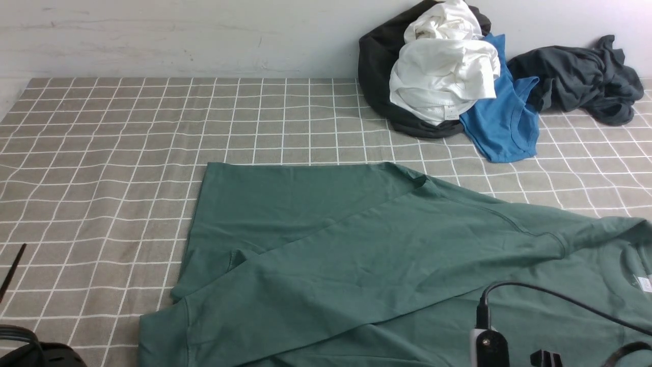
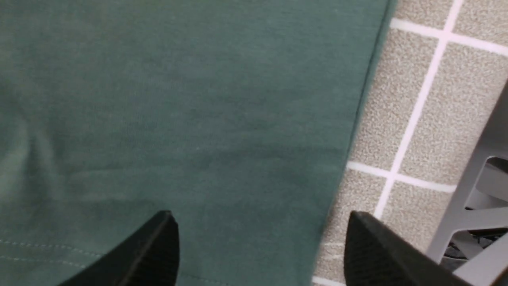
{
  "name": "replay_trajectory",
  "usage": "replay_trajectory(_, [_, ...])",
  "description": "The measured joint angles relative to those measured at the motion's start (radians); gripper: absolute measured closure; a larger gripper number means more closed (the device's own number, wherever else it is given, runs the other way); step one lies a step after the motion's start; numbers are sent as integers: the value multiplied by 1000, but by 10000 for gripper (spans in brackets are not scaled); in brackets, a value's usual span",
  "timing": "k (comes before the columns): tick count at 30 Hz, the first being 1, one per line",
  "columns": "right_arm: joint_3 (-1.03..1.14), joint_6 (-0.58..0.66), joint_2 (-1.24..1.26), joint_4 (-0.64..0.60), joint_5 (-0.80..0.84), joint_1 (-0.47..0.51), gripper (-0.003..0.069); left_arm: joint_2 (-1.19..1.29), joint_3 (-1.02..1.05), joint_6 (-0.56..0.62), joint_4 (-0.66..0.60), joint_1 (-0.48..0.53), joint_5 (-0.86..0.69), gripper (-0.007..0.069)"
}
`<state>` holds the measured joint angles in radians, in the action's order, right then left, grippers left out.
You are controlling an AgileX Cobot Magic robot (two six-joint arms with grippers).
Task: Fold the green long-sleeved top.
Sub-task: Use both arms simultaneously to clamp the lower edge of the clothing fabric
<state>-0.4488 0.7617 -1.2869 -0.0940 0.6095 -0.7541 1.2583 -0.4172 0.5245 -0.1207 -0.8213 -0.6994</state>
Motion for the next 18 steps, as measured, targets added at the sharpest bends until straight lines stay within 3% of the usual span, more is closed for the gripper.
replay_trajectory(3, [-35,-9,0,0,30,0,617,8,2,0,0,0,5,115])
replay_trajectory(5, [-63,-23,0,0,60,0,638,21,2,0,0,0,7,115])
replay_trajectory(13, [-181,-69,0,19,208,1,644,79,0,1,8,-33,29,115])
replay_trajectory(18, [-213,-116,-1,19,246,59,644,89,-4,4,49,-74,29,115])
